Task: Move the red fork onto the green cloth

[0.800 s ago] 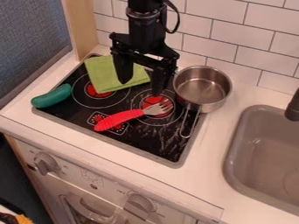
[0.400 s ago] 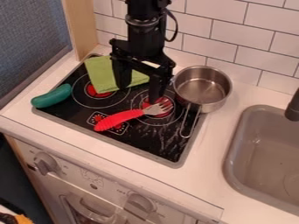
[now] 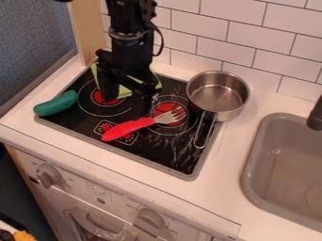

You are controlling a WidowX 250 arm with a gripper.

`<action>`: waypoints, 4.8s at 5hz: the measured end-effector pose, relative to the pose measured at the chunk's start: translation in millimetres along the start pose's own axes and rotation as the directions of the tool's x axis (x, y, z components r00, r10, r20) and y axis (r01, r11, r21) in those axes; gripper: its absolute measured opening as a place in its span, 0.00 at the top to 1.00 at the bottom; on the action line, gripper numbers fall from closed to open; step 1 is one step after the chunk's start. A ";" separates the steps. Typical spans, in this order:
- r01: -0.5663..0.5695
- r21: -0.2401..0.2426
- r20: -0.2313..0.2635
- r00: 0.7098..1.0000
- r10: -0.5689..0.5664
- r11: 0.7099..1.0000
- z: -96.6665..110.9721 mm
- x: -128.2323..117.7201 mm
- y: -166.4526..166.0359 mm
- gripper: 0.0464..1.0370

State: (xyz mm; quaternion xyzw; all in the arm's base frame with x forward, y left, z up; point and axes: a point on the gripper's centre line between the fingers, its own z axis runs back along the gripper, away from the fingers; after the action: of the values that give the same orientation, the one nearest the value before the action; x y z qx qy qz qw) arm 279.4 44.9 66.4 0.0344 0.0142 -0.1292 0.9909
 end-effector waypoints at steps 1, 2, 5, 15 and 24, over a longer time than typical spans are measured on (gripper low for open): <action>0.137 0.003 0.055 0.989 -0.137 0.991 -13.1 -4.0 -1.4 0.04; 0.256 0.035 0.108 0.960 -0.258 0.966 -23.4 -1.5 -10.5 0.04; 0.418 0.058 0.167 0.891 -0.421 0.907 -39.7 16.5 -13.0 0.04; 0.403 0.092 0.175 0.893 -0.413 0.910 4.9 47.9 51.3 0.69; 0.423 0.036 0.119 0.898 -0.424 0.906 -46.5 86.3 106.7 0.04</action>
State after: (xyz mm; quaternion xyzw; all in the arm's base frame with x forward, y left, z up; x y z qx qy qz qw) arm 389.3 129.1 23.7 0.0271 -0.0411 -0.3433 0.9379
